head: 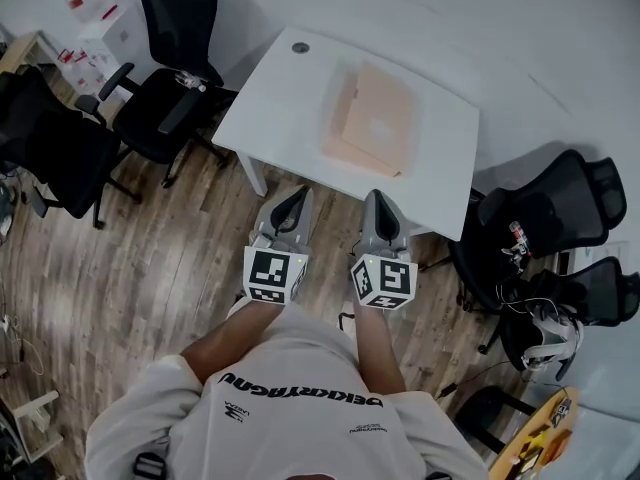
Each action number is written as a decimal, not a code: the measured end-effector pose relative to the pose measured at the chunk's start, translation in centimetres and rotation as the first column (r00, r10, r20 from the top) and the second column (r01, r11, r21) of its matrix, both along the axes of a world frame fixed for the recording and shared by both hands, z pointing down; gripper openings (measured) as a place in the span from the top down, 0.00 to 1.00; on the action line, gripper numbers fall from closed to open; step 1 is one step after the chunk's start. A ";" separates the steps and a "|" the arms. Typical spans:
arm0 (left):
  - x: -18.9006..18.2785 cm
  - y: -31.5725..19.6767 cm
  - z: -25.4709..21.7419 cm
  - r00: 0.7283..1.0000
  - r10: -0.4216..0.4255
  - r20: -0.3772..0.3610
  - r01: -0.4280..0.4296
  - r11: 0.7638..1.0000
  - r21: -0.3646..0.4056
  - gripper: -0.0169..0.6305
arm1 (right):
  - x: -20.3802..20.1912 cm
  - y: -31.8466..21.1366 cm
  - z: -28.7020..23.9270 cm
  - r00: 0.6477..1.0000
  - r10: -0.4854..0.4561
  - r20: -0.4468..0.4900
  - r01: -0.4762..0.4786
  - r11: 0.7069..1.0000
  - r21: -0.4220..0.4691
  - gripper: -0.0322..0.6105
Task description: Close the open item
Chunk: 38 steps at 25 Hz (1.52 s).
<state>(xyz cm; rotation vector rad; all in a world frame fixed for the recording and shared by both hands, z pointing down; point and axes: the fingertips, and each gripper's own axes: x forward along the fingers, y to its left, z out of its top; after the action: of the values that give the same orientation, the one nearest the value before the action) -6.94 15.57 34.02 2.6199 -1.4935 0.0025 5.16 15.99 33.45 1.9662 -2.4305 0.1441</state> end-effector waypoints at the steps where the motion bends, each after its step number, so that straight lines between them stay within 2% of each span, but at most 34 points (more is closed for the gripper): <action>1: 0.0 -1.1 0.0 1.000 0.005 -0.002 -0.005 1.000 -0.006 0.97 | -0.1 -1.1 -0.1 1.000 0.004 -0.003 -0.004 1.000 -0.002 0.95; 5: 0.1 -5.2 0.0 0.999 0.045 -0.022 -0.046 0.998 -0.033 0.97 | -0.4 -5.2 -0.2 1.000 0.020 -0.022 -0.020 1.000 -0.013 0.95; 12: 0.5 -12.2 0.9 0.995 0.103 -0.010 -0.104 0.994 -0.045 0.97 | 0.0 -11.7 0.4 0.997 0.067 -0.039 -0.069 0.997 -0.039 0.95; 24: 3.0 -20.4 2.7 0.985 0.173 -0.026 -0.175 0.979 -0.102 0.97 | 2.5 -19.0 2.4 0.989 0.139 -0.041 -0.142 0.985 -0.096 0.95; 32: 4.7 -22.7 5.4 0.986 0.169 -0.011 -0.168 0.971 -0.169 0.97 | 4.1 -22.1 4.5 0.994 0.108 -0.020 -0.110 0.983 -0.145 0.95; 38: 5.3 -24.9 7.9 0.992 0.122 0.021 -0.114 0.966 -0.230 0.97 | 5.2 -24.6 6.2 0.998 0.058 -0.016 -0.060 0.981 -0.182 0.95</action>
<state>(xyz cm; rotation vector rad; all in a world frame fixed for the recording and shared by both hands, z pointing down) -1.63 -9.35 41.96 2.5286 -1.2599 0.2192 10.40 -8.59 39.65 1.9545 -2.2618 0.3429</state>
